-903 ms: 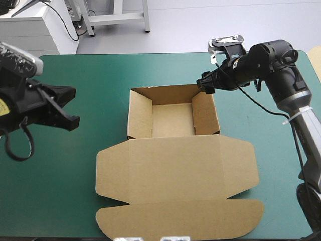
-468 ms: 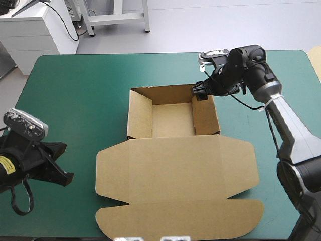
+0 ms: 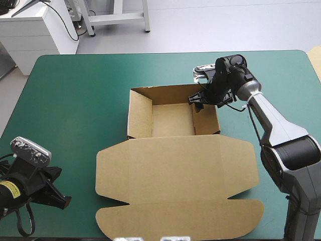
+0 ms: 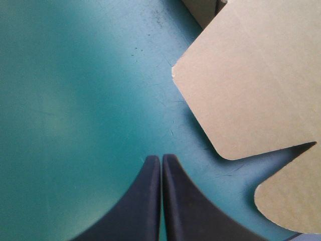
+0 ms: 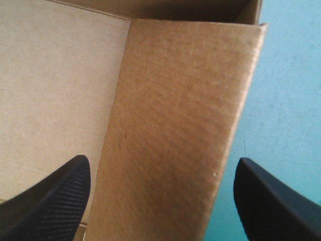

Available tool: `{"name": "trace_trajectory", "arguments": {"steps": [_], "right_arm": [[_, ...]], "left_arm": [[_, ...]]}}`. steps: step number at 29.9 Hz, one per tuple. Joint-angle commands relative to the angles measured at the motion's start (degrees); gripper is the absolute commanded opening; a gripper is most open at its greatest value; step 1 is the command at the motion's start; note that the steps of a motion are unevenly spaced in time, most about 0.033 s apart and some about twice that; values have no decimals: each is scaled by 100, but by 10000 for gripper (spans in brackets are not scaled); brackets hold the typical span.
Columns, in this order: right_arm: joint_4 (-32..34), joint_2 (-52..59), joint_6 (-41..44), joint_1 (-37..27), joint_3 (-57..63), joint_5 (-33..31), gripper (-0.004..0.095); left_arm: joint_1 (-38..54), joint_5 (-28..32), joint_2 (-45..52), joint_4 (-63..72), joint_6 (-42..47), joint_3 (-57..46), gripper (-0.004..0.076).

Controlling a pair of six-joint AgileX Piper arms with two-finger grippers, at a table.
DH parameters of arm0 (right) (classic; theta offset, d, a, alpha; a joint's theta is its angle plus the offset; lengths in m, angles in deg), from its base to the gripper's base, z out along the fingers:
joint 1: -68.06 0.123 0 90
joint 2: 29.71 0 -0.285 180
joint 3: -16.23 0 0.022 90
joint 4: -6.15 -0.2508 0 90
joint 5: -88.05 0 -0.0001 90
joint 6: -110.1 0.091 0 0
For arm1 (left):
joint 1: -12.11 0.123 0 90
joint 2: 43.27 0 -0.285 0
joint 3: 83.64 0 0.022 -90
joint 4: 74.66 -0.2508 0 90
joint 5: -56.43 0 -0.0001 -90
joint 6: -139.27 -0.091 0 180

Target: Fold the box

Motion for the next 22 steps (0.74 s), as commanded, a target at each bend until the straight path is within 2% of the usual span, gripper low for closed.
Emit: {"name": "trace_trajectory", "arguments": {"steps": [1,13,21,22], "right_arm": [[12,181,33,-5,-155,-21,657],[13,-61,97,-5,-155,-21,219],[-8,-68,97,-5,-155,-21,-17],[-8,-68,97,-5,-155,-21,-20]], "left_arm": [[13,-211,-18,-50,30,120,-8],[13,-211,-18,-50,30,120,-8],[13,-211,-18,-50,30,120,-8],[13,-211,-18,-50,30,120,-8]]}}
